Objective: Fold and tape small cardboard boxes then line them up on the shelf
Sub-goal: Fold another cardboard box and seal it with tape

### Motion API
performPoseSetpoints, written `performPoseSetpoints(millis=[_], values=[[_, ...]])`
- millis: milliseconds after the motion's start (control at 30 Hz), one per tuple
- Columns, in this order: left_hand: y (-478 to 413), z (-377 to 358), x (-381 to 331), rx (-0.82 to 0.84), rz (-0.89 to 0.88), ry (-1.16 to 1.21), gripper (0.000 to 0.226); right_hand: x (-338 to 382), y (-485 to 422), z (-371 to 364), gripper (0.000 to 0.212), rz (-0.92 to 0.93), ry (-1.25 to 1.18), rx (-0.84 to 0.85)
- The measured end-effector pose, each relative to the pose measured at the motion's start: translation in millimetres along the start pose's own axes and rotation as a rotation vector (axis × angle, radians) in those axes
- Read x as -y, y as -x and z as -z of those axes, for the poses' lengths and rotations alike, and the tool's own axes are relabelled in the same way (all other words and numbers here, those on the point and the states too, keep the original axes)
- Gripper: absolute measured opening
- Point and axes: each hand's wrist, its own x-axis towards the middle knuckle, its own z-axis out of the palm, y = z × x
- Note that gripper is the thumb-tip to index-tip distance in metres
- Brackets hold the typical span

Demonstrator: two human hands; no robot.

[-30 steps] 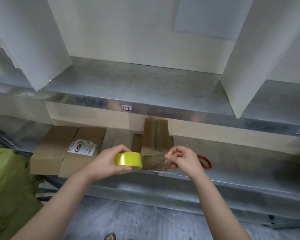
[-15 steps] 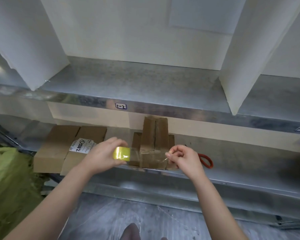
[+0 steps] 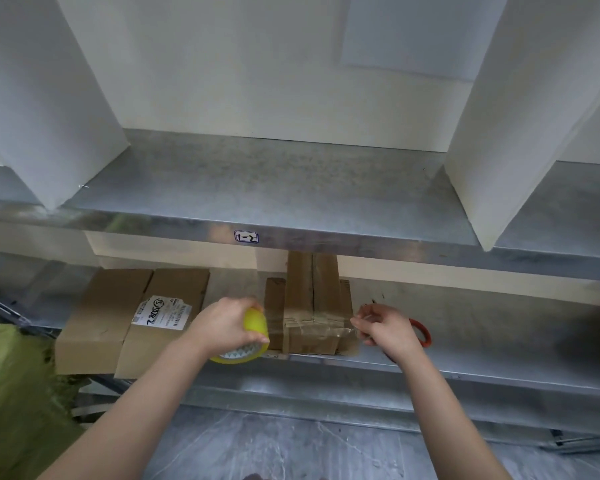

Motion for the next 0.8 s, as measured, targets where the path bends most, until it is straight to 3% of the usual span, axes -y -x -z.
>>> performPoseSetpoints(millis=[200, 400, 567, 733, 800], values=[[-9.2, -12.8, 2.0, 0.091, 0.003, 0.027, 0.063, -7.3, -10.5, -4.4, 0.007, -0.055, -0.062, 0.006], [-12.5, -21.2, 3.7, 0.069, -0.231, -0.143, 0.063, -17.9, -19.4, -13.2, 0.008, -0.106, -0.125, 0.043], [-11.1, -29.9, 6.9, 0.030, -0.249, -0.175, 0.059, -22.4, -20.8, -26.6, 0.005, -0.107, -0.206, 0.041], [-8.0, -37.8, 3.5, -0.019, -0.234, -0.140, 0.065, -27.7, -9.1, -45.5, 0.029, -0.126, -0.352, -0.071], [-7.6, -38.6, 1.4, -0.024, -0.229, -0.141, 0.066, -29.8, -3.7, -47.9, 0.031, -0.063, -0.220, -0.190]])
